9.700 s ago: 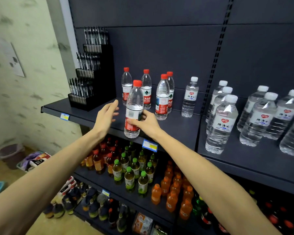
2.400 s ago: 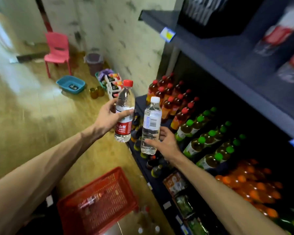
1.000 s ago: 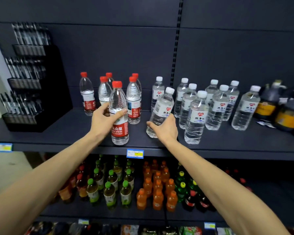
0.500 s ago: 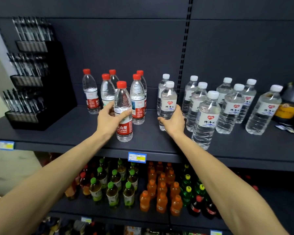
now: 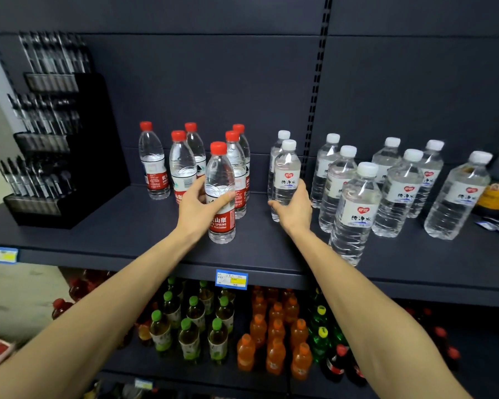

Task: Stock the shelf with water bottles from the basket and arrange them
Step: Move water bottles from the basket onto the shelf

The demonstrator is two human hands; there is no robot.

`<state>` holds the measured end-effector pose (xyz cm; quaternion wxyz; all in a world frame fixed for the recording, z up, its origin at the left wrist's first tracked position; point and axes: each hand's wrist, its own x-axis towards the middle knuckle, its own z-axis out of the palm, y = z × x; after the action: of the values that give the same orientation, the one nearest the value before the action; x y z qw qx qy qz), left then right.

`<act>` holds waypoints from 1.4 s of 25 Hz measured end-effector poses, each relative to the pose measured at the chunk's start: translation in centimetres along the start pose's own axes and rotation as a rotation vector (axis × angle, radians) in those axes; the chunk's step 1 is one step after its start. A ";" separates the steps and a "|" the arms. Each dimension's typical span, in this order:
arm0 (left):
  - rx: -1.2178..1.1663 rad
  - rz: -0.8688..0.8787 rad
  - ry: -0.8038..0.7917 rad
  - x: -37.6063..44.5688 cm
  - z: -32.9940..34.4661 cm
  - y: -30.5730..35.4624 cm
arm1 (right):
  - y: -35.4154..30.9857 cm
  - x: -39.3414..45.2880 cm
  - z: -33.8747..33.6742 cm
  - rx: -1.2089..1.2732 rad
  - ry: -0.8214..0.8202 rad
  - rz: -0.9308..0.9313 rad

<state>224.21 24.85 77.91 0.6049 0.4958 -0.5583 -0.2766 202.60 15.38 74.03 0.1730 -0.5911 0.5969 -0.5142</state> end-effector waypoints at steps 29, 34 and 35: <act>0.059 -0.190 -0.115 -3.1 -2.8 0.9 | -6.2 -11.2 0.6 0.165 -0.351 -0.185; 0.178 -0.157 0.006 -4.3 -5.2 0.5 | -6.7 -11.6 0.8 0.178 -0.353 -0.176; 0.215 -0.148 0.015 -4.5 -5.9 0.4 | -7.0 -11.5 0.9 0.184 -0.358 -0.172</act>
<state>228.73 30.73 77.16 0.5303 0.5996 -0.5423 -0.2554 209.80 26.79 74.77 0.2848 -0.7034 0.4548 -0.4662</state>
